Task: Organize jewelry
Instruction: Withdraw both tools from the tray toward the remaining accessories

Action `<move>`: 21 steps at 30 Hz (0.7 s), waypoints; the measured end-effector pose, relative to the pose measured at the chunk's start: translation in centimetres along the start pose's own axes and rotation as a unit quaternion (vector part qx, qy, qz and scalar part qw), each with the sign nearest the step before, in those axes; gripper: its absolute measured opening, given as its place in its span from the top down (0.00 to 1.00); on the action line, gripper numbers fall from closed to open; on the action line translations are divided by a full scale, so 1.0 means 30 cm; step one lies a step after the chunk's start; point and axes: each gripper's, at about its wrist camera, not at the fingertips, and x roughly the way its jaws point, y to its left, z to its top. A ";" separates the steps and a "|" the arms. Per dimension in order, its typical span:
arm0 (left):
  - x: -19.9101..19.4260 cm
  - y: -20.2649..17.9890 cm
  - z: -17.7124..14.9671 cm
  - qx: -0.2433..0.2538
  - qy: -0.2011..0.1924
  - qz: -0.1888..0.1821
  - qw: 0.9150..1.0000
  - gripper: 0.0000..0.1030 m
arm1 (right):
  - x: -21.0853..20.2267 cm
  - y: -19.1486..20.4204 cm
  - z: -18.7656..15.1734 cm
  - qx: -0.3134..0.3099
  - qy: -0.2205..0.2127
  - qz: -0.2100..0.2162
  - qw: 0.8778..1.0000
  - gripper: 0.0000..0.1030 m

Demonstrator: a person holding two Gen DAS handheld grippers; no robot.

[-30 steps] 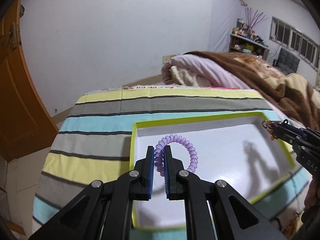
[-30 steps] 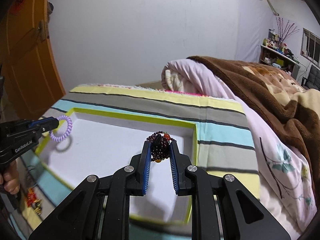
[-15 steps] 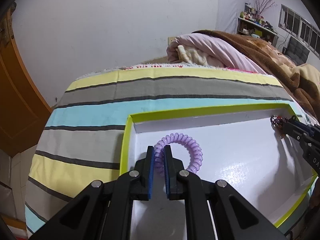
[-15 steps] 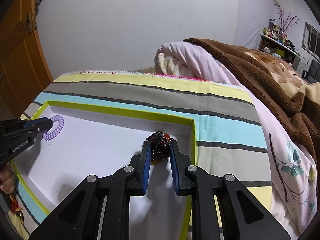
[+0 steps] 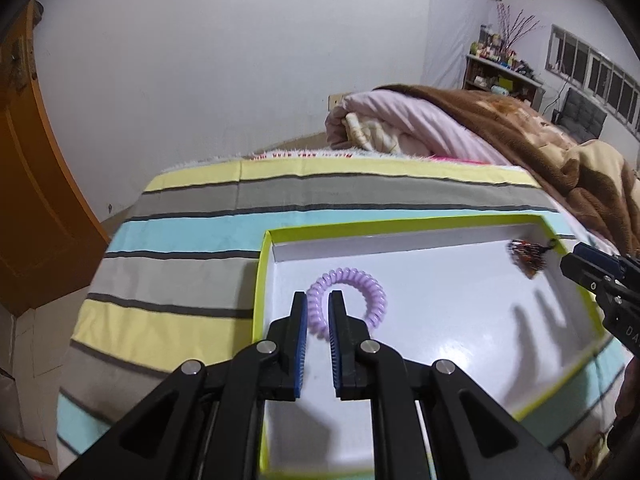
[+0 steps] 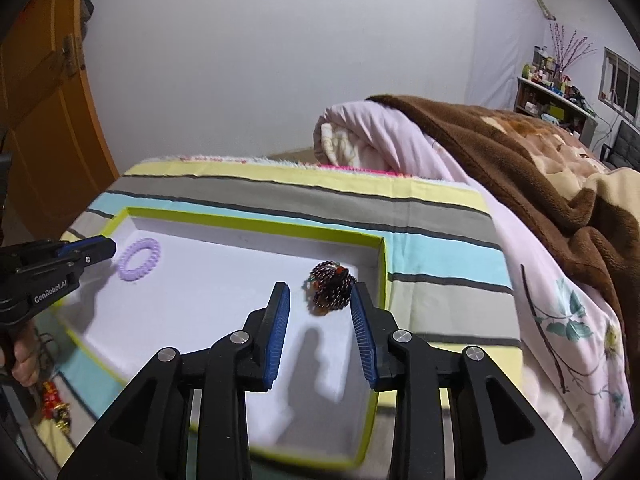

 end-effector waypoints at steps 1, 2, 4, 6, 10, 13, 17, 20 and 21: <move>-0.024 -0.001 -0.007 -0.002 -0.005 -0.001 1.000 0.87 | -0.019 0.004 -0.004 0.001 -0.003 0.002 1.000 0.68; -0.049 -0.002 -0.014 -0.003 -0.010 -0.003 1.000 0.81 | -0.048 0.010 -0.011 0.001 -0.008 0.003 1.000 0.68; -0.108 -0.005 -0.034 -0.003 -0.022 -0.008 1.000 0.75 | -0.097 0.023 -0.027 0.001 -0.016 0.003 1.000 0.68; -0.170 -0.009 -0.060 -0.002 -0.033 -0.010 0.999 0.73 | -0.159 0.038 -0.052 0.004 -0.026 0.004 1.000 0.68; -0.277 -0.020 -0.124 0.000 -0.051 -0.017 0.999 0.73 | -0.277 0.079 -0.112 -0.002 -0.044 0.003 0.999 0.68; -0.352 -0.031 -0.181 0.002 -0.064 -0.018 0.998 0.72 | -0.356 0.109 -0.163 -0.011 -0.056 0.001 0.998 0.68; -0.441 -0.043 -0.259 0.004 -0.078 -0.024 0.997 0.72 | -0.460 0.141 -0.247 -0.016 -0.071 0.009 0.997 0.68; -0.497 -0.042 -0.316 0.002 -0.086 -0.021 0.996 0.72 | -0.516 0.159 -0.303 -0.014 -0.077 0.013 0.997 0.68; -0.511 -0.040 -0.332 0.000 -0.087 -0.021 0.996 0.72 | -0.534 0.168 -0.326 -0.014 -0.077 0.017 0.997 0.68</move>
